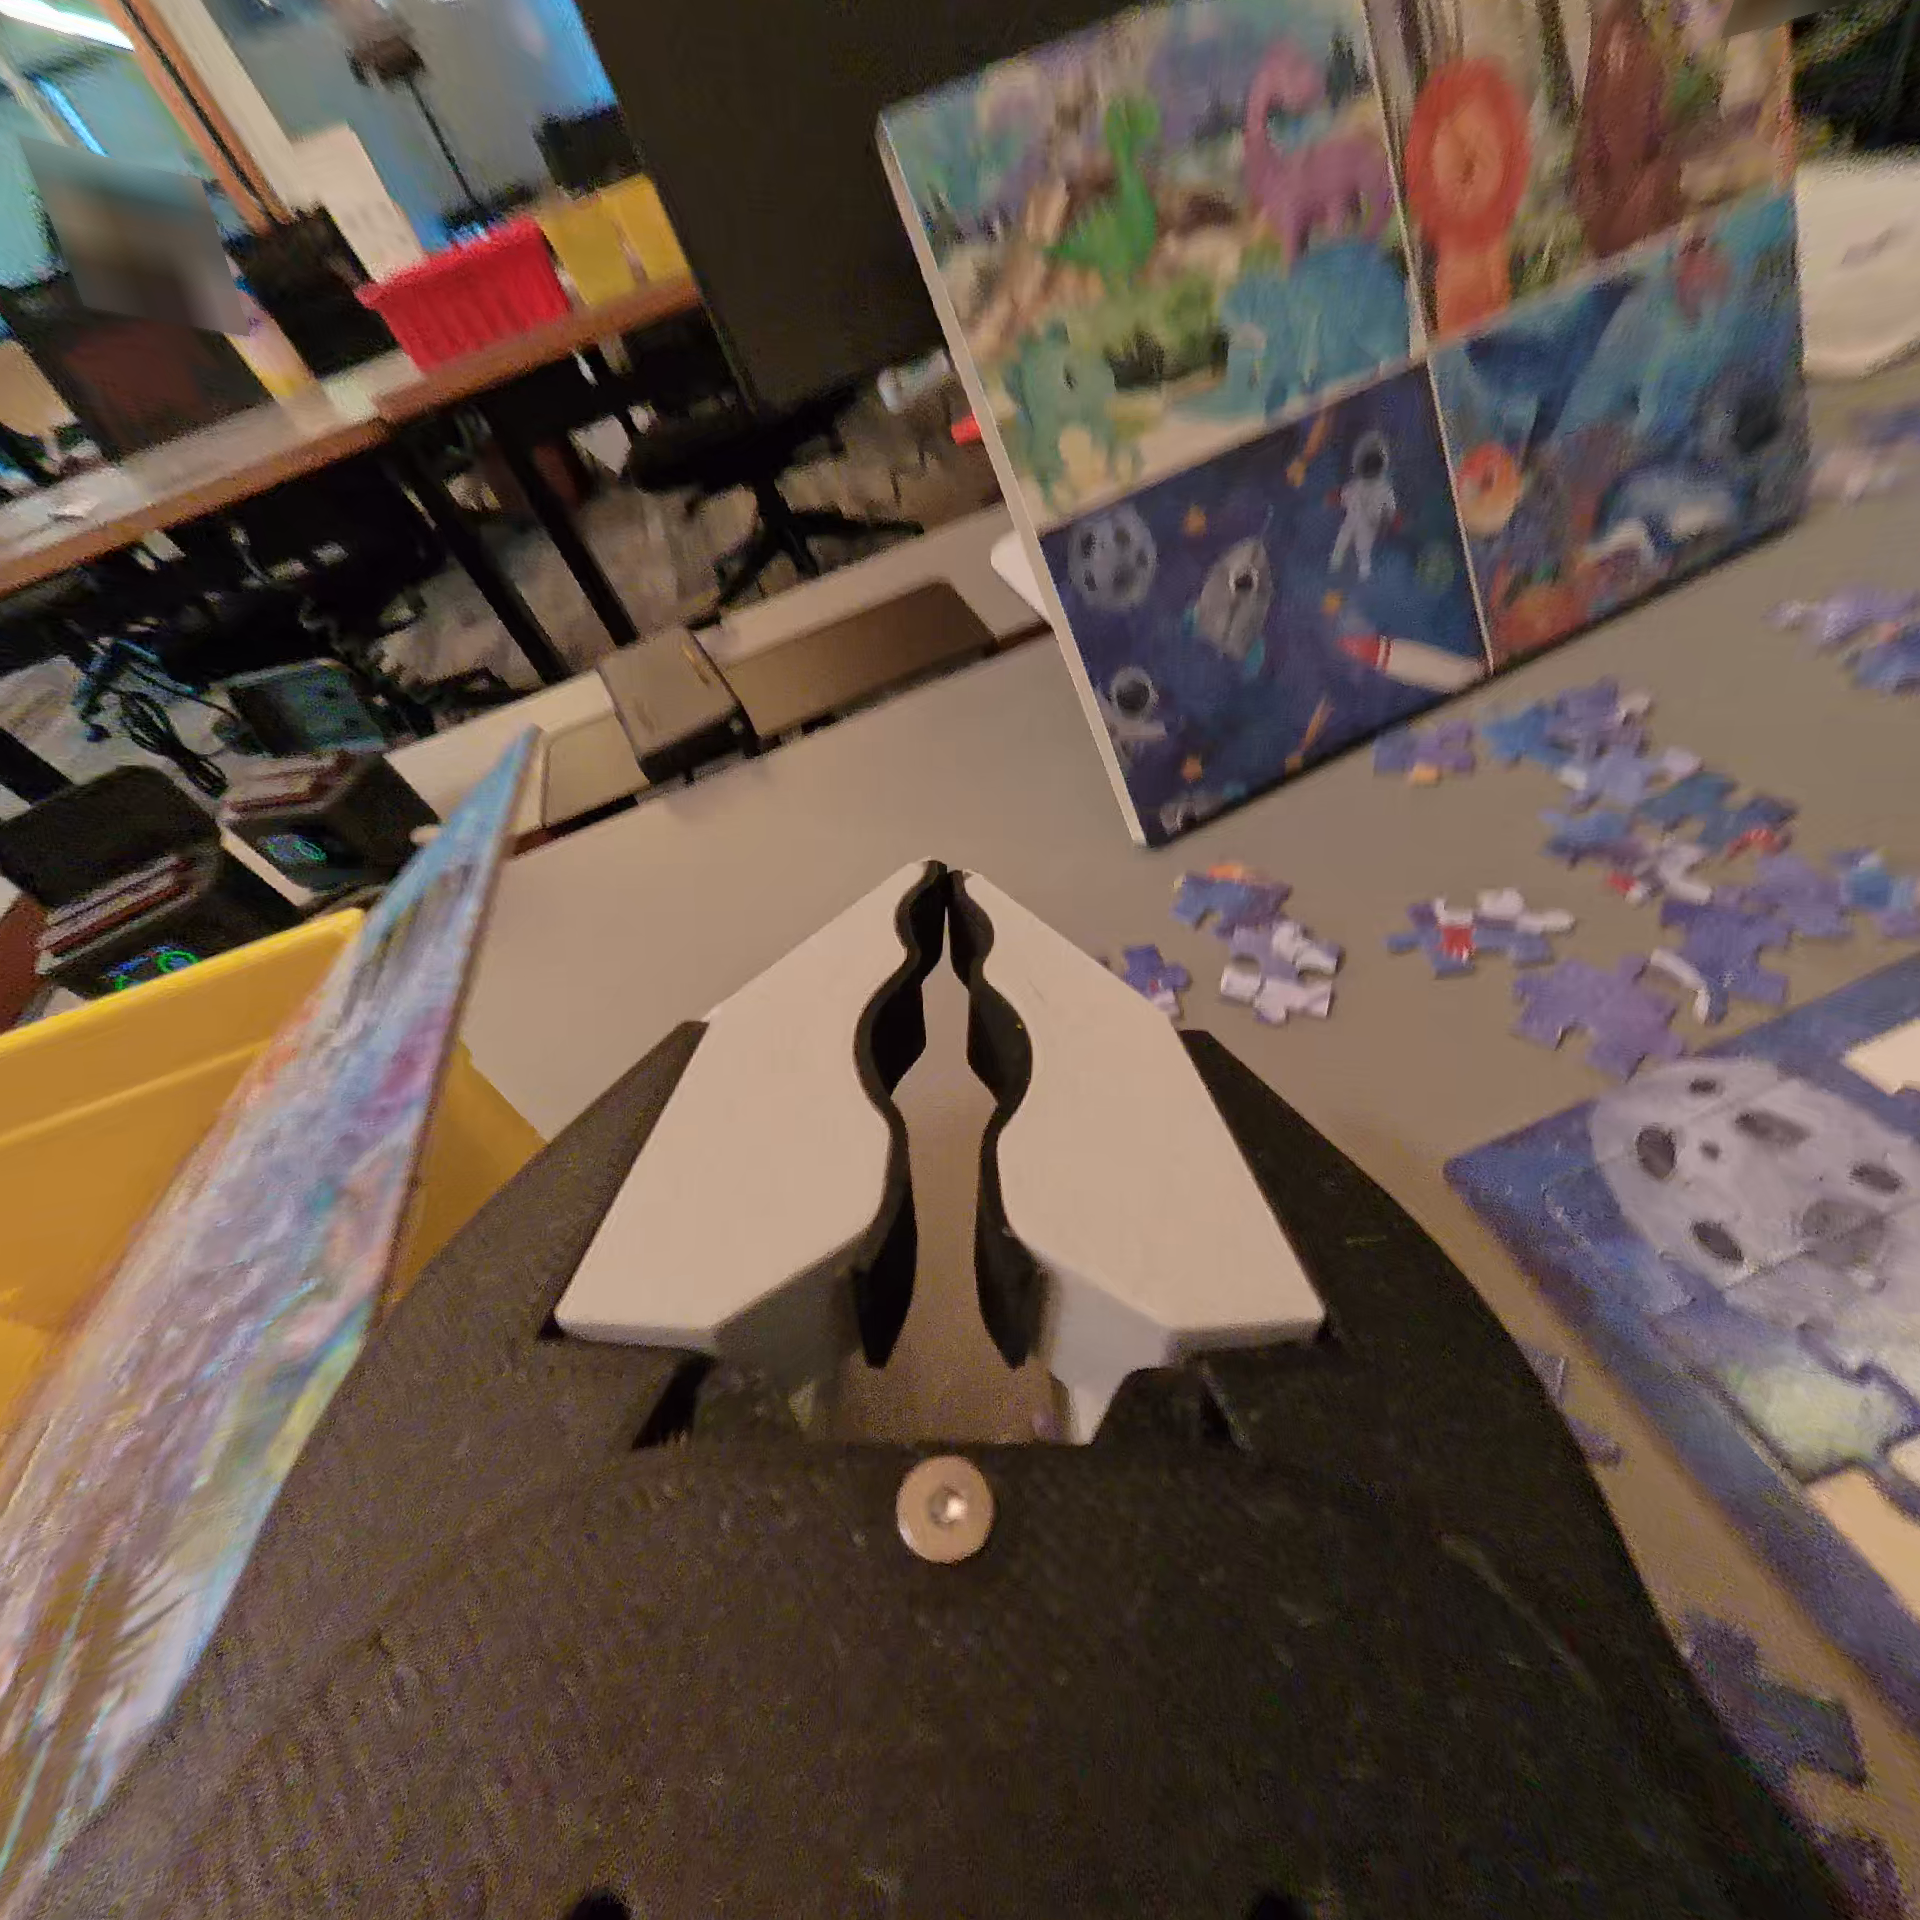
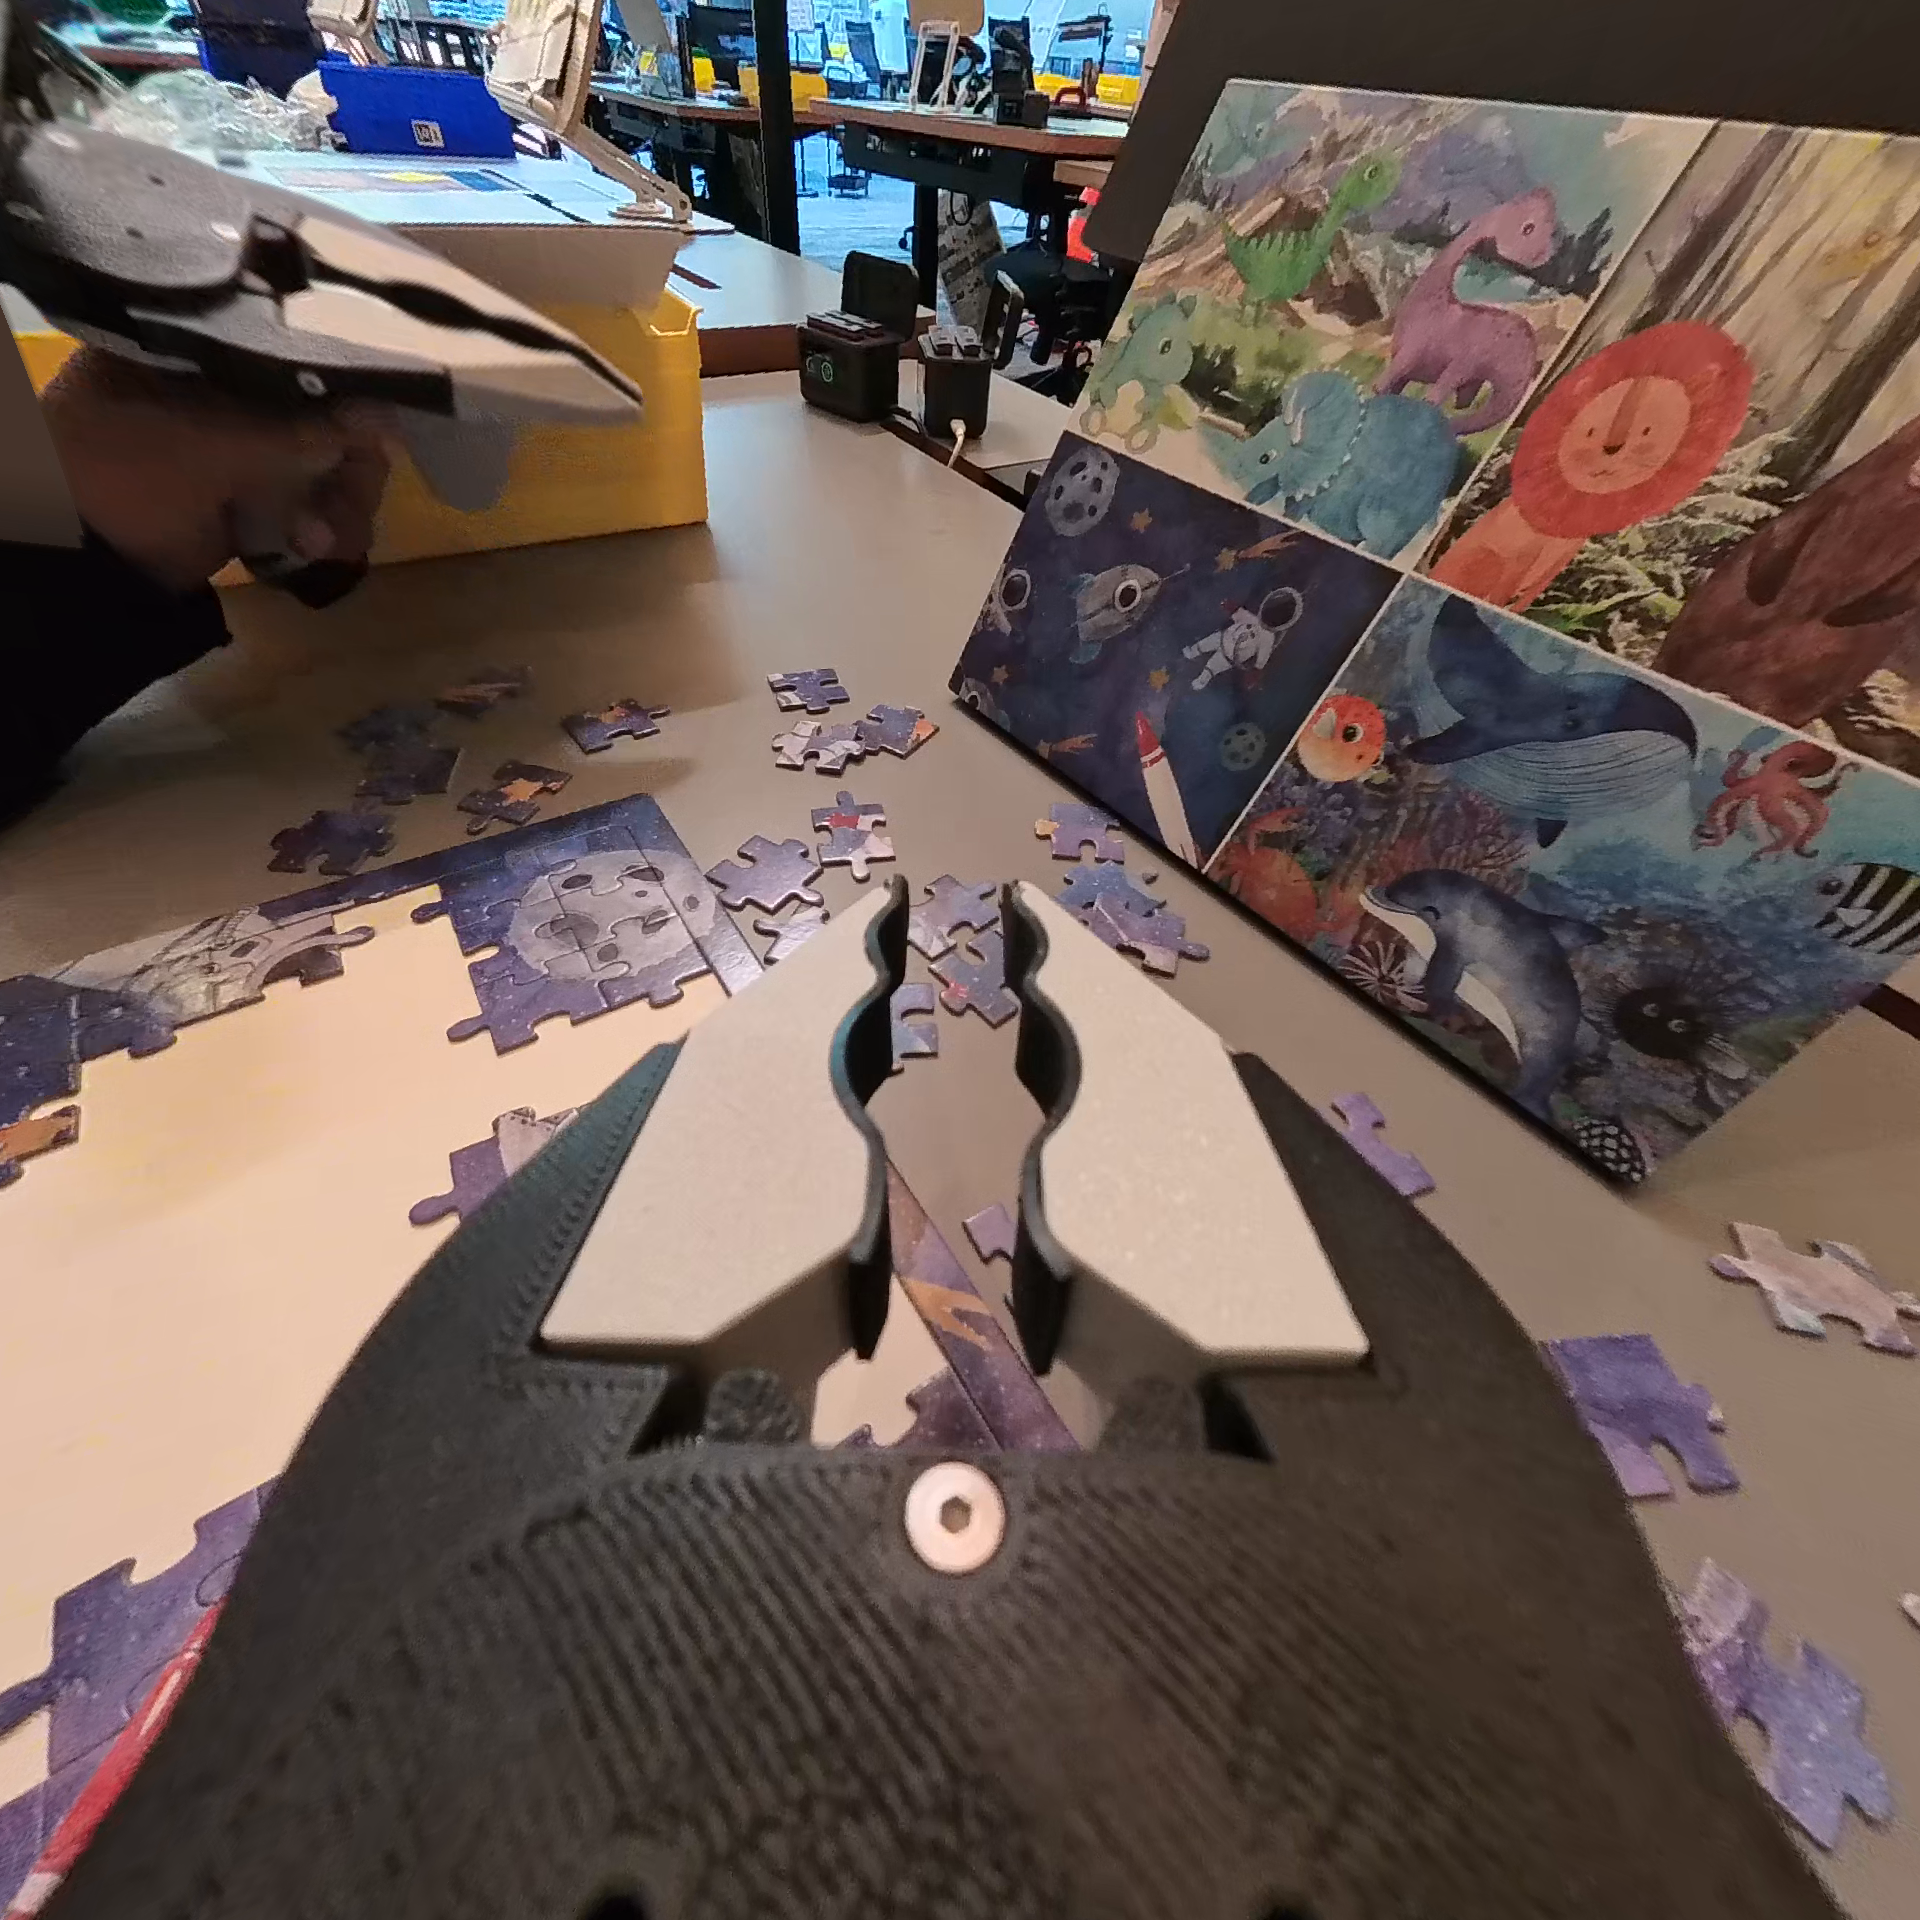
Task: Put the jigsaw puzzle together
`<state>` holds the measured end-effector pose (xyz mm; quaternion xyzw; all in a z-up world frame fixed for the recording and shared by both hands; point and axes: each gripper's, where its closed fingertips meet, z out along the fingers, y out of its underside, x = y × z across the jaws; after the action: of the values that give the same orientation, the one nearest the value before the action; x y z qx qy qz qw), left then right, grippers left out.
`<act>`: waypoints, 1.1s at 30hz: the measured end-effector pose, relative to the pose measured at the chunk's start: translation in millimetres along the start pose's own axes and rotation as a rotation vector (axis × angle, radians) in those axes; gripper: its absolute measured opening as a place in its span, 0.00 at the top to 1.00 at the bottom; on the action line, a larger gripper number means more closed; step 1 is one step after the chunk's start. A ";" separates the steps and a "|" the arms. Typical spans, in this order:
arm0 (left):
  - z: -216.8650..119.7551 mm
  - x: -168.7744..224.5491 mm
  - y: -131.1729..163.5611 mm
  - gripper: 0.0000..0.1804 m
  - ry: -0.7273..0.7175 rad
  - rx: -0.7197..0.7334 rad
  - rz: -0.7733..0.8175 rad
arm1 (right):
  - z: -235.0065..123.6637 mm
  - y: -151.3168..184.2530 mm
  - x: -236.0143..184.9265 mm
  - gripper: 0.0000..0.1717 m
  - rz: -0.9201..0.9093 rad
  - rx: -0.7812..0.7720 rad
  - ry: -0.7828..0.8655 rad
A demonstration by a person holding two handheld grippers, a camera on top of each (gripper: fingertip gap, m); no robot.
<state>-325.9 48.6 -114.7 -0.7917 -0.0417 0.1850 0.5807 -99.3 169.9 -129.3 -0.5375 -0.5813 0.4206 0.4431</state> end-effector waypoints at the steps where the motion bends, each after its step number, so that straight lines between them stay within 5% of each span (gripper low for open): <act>1: -2.9 -3.1 -7.0 1.00 -0.014 0.033 -0.024 | -0.3 -0.1 0.5 0.91 0.000 0.000 0.002; 18: -0.1 -0.4 -6.7 1.00 -0.008 0.027 -0.058 | -13.2 -11.4 12.5 0.91 0.003 0.035 0.067; 33: 8.1 23.0 -0.9 1.00 0.067 -0.043 -0.047 | -63.1 -35.3 60.8 0.91 0.044 0.159 0.234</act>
<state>-307.2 62.7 -121.6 -0.8086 -0.0450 0.1439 0.5687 -48.9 229.0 -75.4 -0.5585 -0.4785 0.4095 0.5398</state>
